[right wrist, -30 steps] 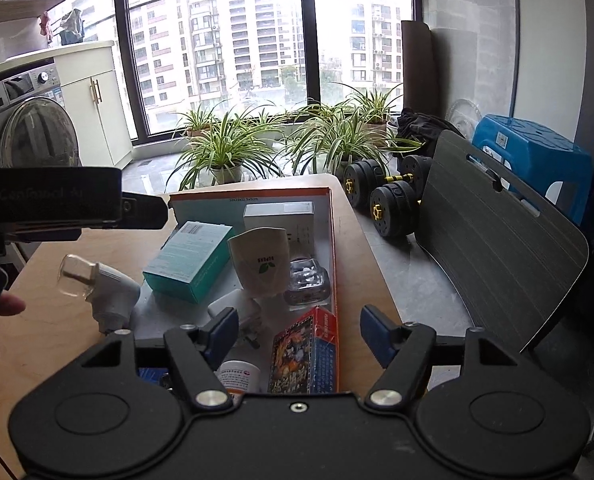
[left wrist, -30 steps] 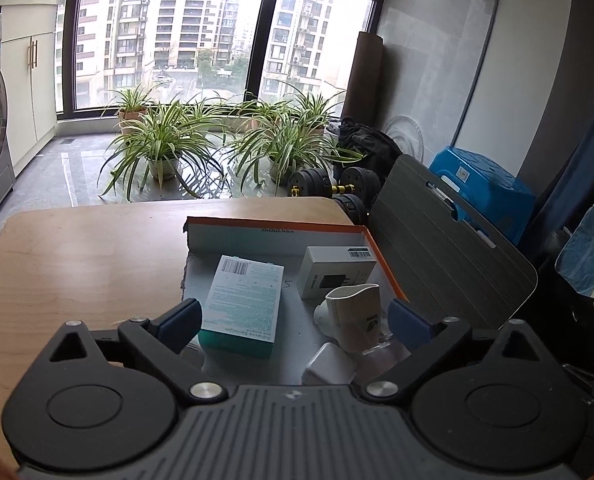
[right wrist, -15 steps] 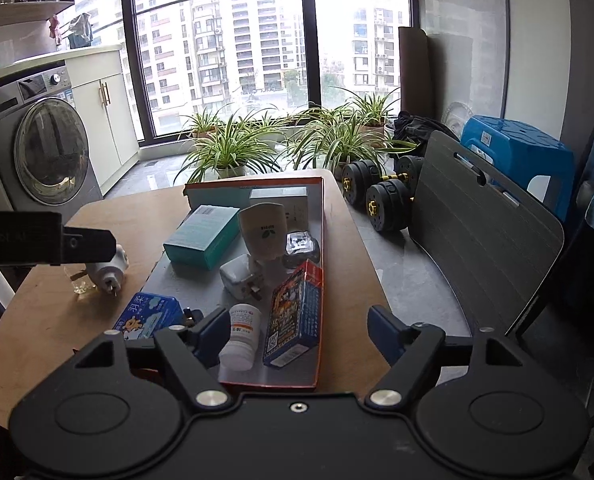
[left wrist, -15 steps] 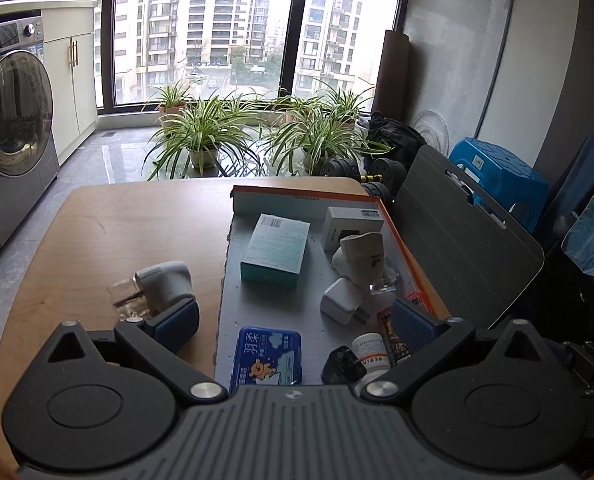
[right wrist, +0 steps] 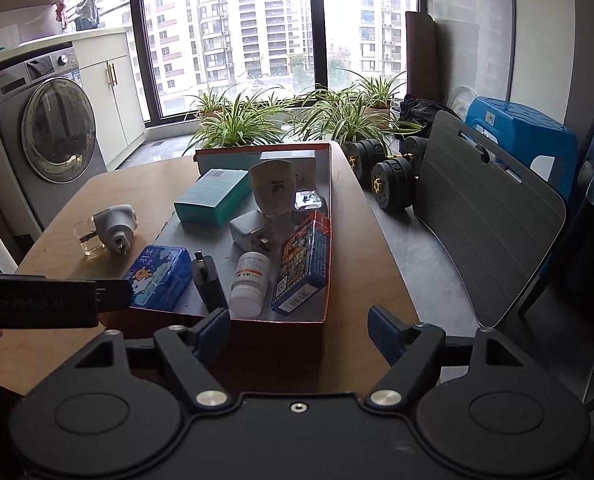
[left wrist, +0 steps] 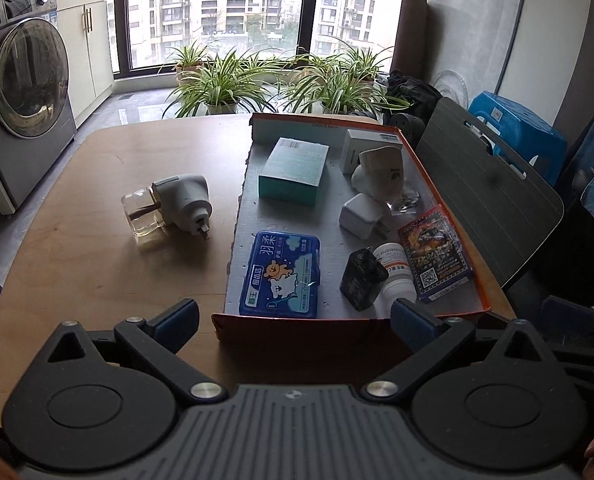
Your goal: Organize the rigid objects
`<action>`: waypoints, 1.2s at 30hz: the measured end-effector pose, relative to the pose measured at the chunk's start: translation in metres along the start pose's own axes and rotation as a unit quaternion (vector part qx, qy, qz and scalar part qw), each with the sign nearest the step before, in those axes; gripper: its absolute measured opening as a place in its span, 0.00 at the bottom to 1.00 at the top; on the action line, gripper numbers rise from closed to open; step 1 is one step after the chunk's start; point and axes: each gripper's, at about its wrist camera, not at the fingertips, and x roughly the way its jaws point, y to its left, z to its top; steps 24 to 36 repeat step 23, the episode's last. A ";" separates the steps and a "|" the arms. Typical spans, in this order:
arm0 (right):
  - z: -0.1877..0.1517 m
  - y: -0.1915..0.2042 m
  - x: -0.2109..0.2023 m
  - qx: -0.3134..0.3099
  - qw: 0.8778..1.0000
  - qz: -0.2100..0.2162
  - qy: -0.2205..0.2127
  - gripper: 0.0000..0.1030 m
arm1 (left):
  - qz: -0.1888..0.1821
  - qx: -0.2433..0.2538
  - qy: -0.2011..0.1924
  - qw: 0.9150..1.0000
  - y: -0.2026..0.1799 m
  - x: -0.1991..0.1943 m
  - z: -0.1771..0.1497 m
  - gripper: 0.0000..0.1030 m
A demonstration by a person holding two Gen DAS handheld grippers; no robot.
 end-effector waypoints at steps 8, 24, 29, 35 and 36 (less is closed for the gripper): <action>-0.003 0.000 0.003 0.000 1.000 0.001 0.006 0.87 | 0.006 0.002 0.004 1.000 -0.002 0.004 -0.004 1.00; -0.003 -0.003 0.013 0.006 1.000 -0.007 0.018 0.87 | 0.001 -0.002 0.018 1.000 -0.004 0.013 -0.008 1.00; -0.003 -0.003 0.013 0.006 1.000 -0.007 0.018 0.87 | 0.001 -0.002 0.018 1.000 -0.004 0.013 -0.008 1.00; -0.003 -0.003 0.013 0.006 1.000 -0.007 0.018 0.87 | 0.001 -0.002 0.018 1.000 -0.004 0.013 -0.008 1.00; -0.003 -0.003 0.013 0.006 1.000 -0.007 0.018 0.87 | 0.001 -0.002 0.018 1.000 -0.004 0.013 -0.008 1.00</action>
